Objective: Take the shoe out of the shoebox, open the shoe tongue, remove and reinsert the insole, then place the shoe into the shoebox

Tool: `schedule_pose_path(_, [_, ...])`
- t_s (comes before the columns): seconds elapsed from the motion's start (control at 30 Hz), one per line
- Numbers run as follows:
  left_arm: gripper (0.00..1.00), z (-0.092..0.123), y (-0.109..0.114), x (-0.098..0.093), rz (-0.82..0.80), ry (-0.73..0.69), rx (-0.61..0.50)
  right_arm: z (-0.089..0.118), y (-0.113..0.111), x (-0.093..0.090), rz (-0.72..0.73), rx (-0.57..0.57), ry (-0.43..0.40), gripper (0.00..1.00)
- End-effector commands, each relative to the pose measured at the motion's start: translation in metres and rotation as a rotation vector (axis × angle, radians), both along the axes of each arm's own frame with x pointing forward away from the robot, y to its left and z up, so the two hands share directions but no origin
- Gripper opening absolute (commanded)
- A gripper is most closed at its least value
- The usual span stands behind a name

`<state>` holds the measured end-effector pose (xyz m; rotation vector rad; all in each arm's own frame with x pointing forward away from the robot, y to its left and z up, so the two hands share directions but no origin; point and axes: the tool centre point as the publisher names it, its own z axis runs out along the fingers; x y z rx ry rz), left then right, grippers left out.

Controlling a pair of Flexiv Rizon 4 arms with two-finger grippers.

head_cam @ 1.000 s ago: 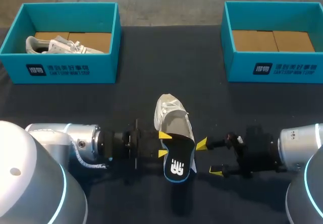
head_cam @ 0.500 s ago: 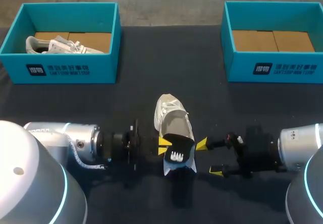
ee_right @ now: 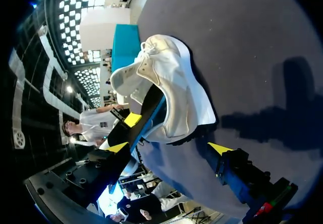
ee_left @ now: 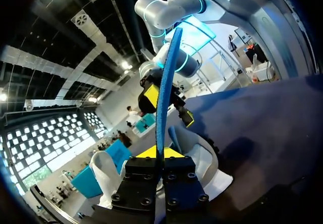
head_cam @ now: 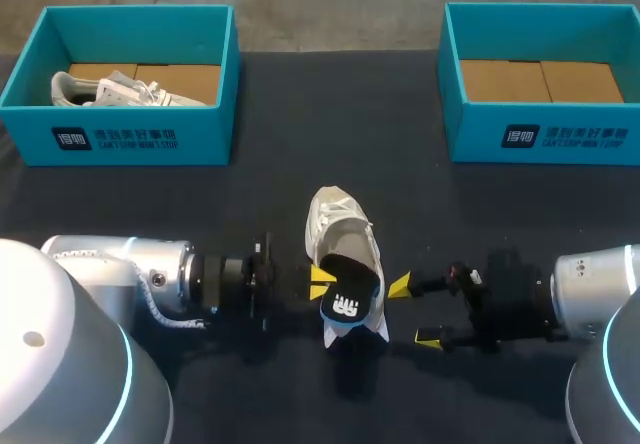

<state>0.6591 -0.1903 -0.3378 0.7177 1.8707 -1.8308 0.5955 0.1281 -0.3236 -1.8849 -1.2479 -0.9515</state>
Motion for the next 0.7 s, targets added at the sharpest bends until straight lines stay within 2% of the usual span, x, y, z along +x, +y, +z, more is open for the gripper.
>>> schedule_pose_path(0.03, [0.00, -0.0061, -0.0073, 0.0035, 0.006, -0.003, 0.012, 0.0013, 0.0023, -0.0001, -0.001, -0.008, 0.003, 1.00])
schedule_pose_path(0.27, [0.00, -0.0150, -0.0113, 0.0126, 0.054, -0.013, 0.039, 0.0013, 0.0023, -0.0001, -0.001, -0.008, 0.003, 1.00])
schedule_pose_path(0.57, [0.00, -0.0125, -0.0082, 0.0102, 0.050, -0.005, 0.044, 0.0013, 0.0023, -0.0001, -0.001, -0.008, 0.003, 1.00])
schedule_pose_path(0.6, [0.05, -0.0111, -0.0070, 0.0091, 0.050, -0.002, 0.045, 0.0013, 0.0023, -0.0001, -0.001, -0.008, 0.003, 1.00])
schedule_pose_path(0.63, [0.20, -0.0099, -0.0064, 0.0084, 0.050, -0.001, 0.045, 0.0013, 0.0023, -0.0001, -0.001, -0.008, 0.003, 1.00])
schedule_pose_path(0.7, [0.32, -0.0072, -0.0060, 0.0072, 0.049, -0.001, 0.043, 0.0013, 0.0023, -0.0001, -0.001, -0.008, 0.003, 1.00])
